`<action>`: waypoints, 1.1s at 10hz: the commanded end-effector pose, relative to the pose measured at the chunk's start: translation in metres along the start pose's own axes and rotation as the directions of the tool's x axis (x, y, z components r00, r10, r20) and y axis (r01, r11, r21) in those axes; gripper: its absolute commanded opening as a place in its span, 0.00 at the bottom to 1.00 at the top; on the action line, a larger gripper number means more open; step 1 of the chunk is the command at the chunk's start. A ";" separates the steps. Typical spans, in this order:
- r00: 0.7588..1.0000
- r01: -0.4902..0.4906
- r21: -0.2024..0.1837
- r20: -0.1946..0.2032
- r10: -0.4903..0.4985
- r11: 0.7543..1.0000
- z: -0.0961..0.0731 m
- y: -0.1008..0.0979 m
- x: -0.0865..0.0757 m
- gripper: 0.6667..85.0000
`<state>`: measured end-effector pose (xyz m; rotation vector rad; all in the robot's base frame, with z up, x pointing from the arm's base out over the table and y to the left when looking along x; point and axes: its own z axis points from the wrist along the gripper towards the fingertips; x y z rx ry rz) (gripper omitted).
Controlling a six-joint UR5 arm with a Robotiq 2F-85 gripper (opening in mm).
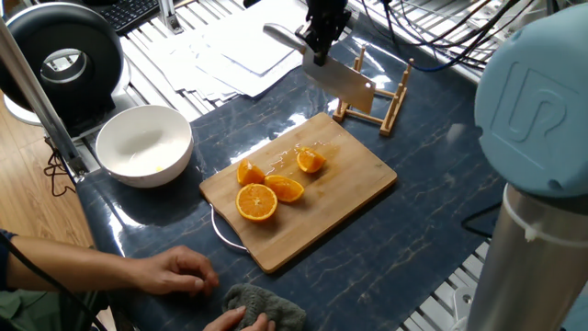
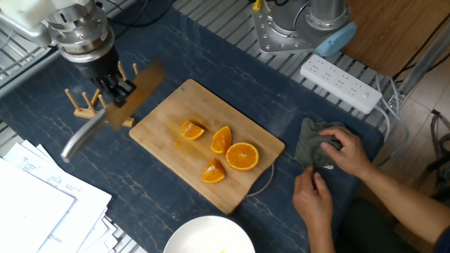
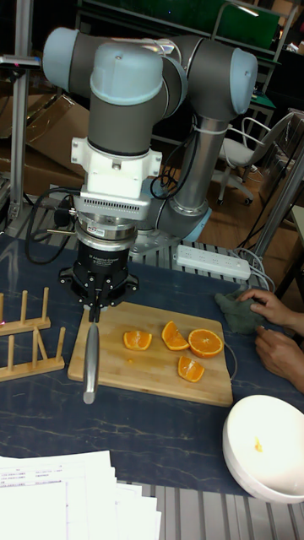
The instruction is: Chop the orange
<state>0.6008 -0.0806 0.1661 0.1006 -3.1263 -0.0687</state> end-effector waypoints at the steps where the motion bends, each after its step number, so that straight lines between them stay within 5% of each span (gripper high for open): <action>1: 0.999 -0.048 -0.033 -0.019 0.047 0.998 -0.002 0.008 0.006 0.00; 2: 0.997 -0.081 -0.078 -0.027 0.079 0.994 -0.002 0.020 0.007 0.00; 3: 0.993 -0.115 -0.132 -0.031 0.111 0.985 -0.004 0.039 0.021 0.00; 4: 0.993 -0.120 -0.146 -0.022 0.118 0.982 -0.002 0.051 0.039 0.00; 7: 0.995 -0.097 -0.164 -0.010 0.097 0.982 0.007 0.074 0.070 0.00; 11: 0.994 -0.103 -0.137 0.016 0.107 0.985 0.034 0.093 0.068 0.00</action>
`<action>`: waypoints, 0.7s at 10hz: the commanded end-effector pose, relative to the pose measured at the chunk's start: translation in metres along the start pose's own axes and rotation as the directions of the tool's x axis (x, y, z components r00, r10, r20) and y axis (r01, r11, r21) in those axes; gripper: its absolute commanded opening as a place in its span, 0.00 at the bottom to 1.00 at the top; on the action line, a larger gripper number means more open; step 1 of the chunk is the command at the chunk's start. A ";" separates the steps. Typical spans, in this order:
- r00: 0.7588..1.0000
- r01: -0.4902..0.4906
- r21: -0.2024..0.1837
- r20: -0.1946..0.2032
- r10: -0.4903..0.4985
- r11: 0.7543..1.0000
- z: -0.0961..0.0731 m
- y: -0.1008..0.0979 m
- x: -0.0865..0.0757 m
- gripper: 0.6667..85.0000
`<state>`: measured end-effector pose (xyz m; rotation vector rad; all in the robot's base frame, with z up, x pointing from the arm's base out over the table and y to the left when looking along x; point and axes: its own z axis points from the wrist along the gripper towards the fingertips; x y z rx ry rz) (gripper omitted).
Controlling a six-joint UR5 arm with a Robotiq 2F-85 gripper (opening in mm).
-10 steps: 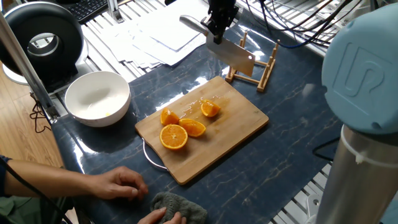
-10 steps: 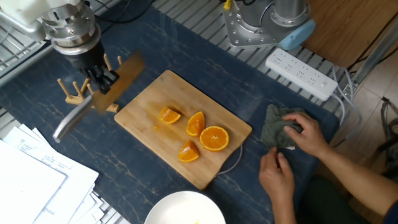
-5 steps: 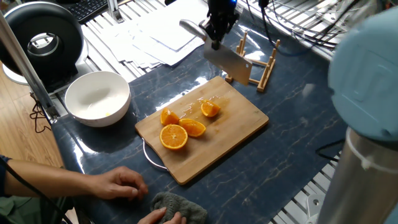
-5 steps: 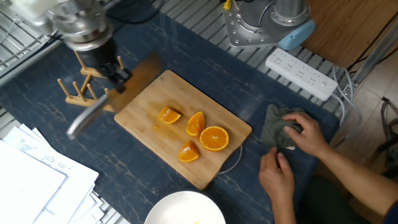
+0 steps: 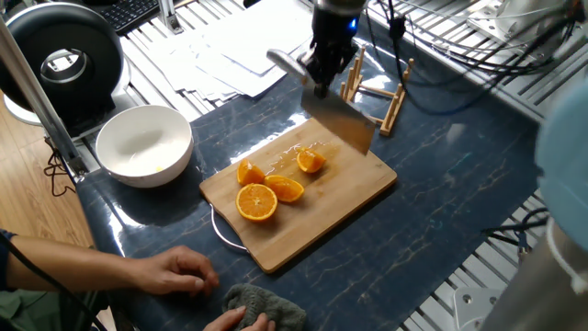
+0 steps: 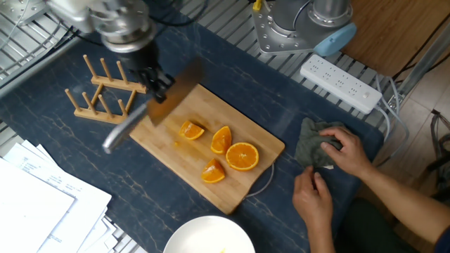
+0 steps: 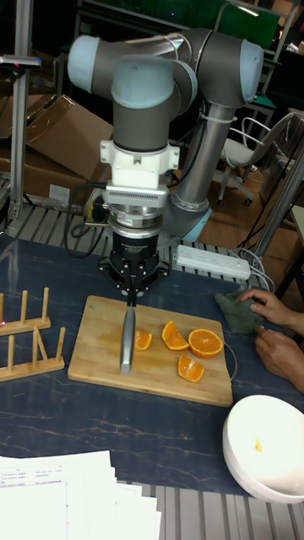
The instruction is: Chop the orange
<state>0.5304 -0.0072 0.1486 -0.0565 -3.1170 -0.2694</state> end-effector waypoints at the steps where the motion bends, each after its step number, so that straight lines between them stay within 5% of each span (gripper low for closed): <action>1: 1.000 -0.007 0.003 0.023 0.007 1.000 0.019 0.014 0.002 0.00; 7: 0.998 -0.028 0.033 0.052 0.026 0.999 0.038 0.015 -0.012 0.00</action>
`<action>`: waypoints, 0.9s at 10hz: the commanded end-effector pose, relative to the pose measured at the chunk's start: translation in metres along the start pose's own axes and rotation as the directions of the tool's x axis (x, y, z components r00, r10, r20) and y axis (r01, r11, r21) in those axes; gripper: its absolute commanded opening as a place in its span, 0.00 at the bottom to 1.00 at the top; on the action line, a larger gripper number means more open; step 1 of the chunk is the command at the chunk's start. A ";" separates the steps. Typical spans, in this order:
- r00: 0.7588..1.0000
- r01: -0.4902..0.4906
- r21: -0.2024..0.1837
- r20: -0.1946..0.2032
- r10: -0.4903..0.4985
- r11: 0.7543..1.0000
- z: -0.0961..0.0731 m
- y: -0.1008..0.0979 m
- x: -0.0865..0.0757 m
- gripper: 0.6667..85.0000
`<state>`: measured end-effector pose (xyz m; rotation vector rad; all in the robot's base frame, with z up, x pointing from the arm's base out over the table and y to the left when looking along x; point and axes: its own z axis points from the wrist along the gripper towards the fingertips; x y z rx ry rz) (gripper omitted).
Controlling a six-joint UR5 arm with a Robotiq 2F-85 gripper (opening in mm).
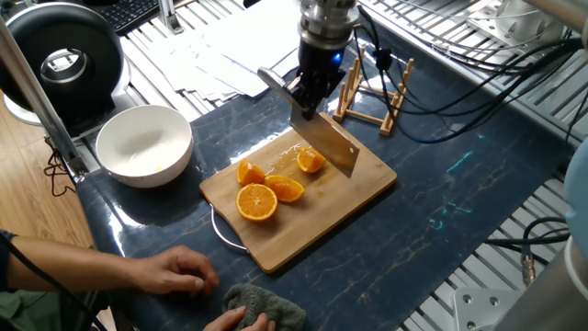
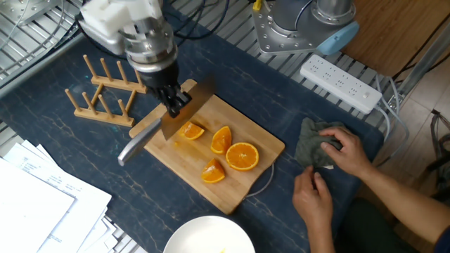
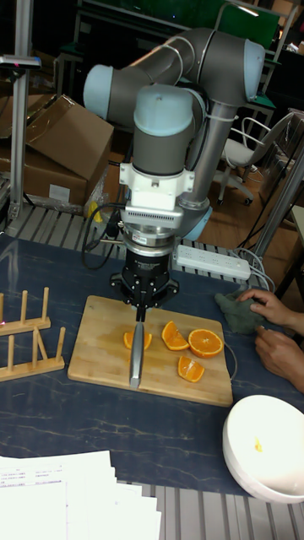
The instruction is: Chop the orange
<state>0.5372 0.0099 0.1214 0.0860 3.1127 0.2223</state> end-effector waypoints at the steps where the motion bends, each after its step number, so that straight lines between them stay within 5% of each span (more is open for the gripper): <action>1: 1.000 -0.014 0.003 0.018 0.014 1.000 0.009 0.003 -0.006 0.00; 9: 0.999 -0.039 0.010 0.021 0.038 0.999 0.016 0.003 -0.008 0.00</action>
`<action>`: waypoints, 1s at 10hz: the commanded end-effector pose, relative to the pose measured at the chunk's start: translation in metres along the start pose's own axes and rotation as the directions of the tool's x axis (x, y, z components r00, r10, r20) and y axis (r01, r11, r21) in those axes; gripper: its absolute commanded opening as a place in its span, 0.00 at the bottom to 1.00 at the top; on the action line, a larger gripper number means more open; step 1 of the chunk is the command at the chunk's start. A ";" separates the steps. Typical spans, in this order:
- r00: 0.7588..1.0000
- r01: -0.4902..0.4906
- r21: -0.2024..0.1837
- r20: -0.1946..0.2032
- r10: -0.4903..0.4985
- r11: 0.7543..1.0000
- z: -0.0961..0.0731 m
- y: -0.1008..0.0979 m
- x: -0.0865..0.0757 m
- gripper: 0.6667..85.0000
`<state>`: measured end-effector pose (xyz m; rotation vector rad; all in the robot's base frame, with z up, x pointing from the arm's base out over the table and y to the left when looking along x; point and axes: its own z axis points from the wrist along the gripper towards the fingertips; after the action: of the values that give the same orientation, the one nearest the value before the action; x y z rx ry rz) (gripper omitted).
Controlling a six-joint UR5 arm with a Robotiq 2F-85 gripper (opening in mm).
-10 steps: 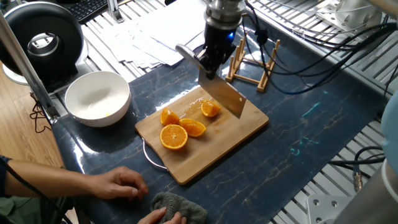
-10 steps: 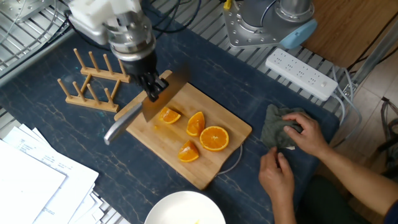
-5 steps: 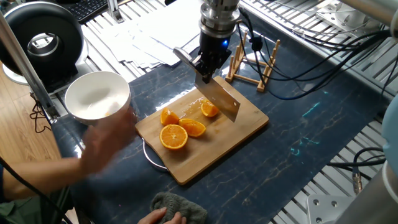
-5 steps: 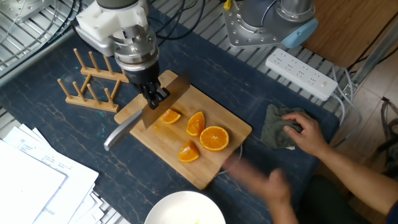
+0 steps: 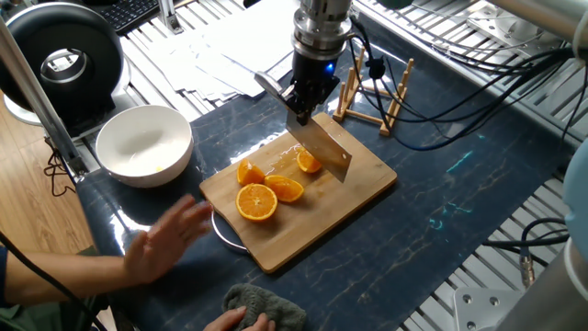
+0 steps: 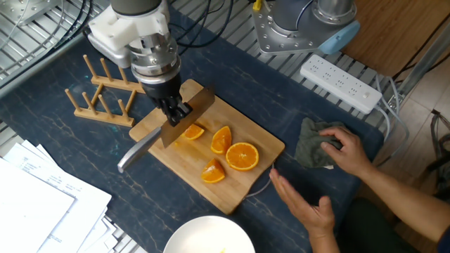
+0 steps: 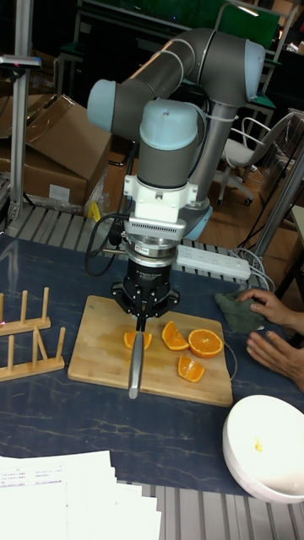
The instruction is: Chop the orange
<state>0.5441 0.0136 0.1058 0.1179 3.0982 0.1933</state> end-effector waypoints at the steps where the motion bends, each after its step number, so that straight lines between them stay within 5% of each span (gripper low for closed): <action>1: 1.000 -0.023 -0.003 0.006 0.024 1.000 -0.001 0.000 -0.002 0.00; 6: 0.998 -0.025 0.007 -0.056 0.026 1.000 -0.014 -0.003 0.025 0.00; 10: 0.998 -0.027 -0.001 -0.053 0.027 1.000 -0.011 0.000 0.031 0.00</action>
<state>0.5164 0.0111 0.1145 0.1492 3.1514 0.1815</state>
